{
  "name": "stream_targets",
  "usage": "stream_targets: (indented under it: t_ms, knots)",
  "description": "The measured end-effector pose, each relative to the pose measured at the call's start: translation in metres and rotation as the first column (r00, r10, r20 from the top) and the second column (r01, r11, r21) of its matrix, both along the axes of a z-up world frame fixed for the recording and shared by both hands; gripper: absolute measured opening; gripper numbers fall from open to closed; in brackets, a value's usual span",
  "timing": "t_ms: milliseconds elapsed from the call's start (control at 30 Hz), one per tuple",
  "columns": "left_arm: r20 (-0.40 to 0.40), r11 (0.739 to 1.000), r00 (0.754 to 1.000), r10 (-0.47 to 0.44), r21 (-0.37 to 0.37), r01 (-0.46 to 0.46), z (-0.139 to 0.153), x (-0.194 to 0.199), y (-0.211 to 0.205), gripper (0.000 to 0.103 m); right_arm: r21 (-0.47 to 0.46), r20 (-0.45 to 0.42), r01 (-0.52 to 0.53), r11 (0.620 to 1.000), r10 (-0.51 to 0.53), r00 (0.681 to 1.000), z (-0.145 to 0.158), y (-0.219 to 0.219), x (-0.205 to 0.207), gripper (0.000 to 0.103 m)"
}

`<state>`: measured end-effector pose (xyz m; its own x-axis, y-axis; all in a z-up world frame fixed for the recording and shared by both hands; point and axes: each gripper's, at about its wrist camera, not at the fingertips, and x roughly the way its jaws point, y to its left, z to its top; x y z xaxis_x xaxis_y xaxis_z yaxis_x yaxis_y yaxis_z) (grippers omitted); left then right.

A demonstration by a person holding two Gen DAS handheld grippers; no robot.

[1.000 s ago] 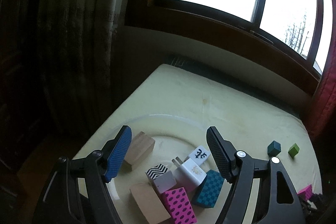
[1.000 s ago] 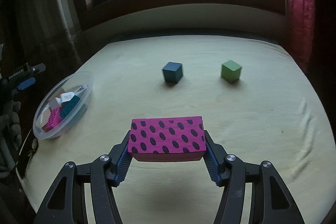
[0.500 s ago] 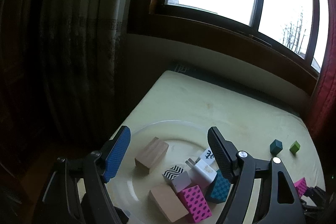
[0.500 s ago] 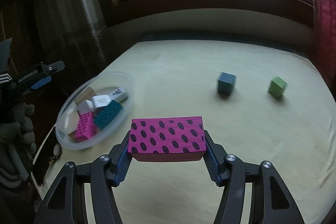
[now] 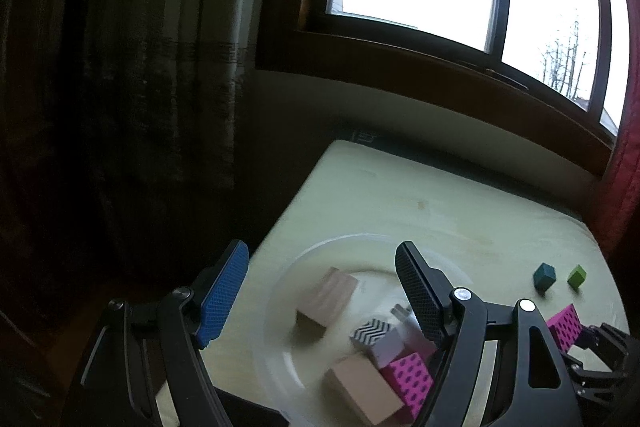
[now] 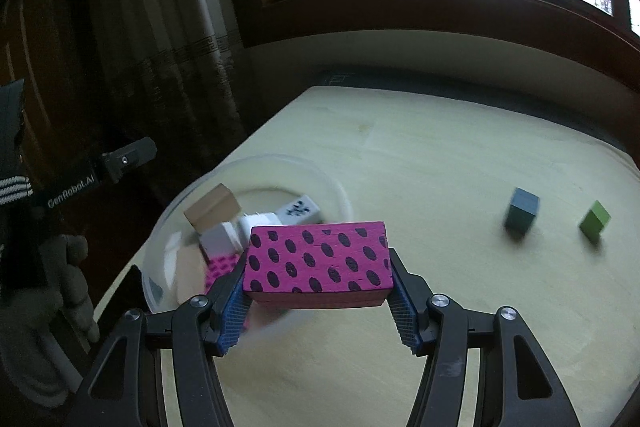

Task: Organize rigid objects
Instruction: 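Lower the pink dotted block into the bowl and open the right tool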

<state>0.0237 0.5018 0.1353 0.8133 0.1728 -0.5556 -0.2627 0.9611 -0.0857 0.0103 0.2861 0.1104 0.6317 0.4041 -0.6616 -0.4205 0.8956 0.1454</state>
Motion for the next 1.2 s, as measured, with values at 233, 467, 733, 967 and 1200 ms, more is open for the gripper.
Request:
stream_targets:
  t_ms: [233,467,733,967,1200]
  knots:
    - [-0.030,1.000,0.999,-0.018,0.004,0.018,-0.011,0.005,-0.004,0.077,-0.024,0.019,0.015,1.000,-0.015,1.000,-0.005,0.025,0.012,0.064]
    - [-0.044,1.000,0.999,0.004,0.003,-0.004,-0.017,0.009,0.002,0.077,-0.028,0.002,0.029,0.999,-0.029,1.000,-0.009,0.033,0.028,0.064]
    - [-0.038,0.999,0.999,0.038,0.002,-0.038,-0.018,0.008,0.012,0.077,-0.011,0.004,0.023,1.000,-0.023,1.000,-0.005,0.041,0.033,0.064]
    - [-0.042,0.999,0.999,0.035,0.002,-0.035,-0.018,0.006,0.013,0.077,-0.005,0.004,0.020,1.000,-0.020,1.000,-0.005,0.048,0.037,0.064]
    - [-0.045,0.999,0.998,0.033,0.007,-0.033,-0.019,0.005,0.011,0.077,0.002,0.001,0.021,1.000,-0.021,1.000,-0.004,0.044,0.036,0.064]
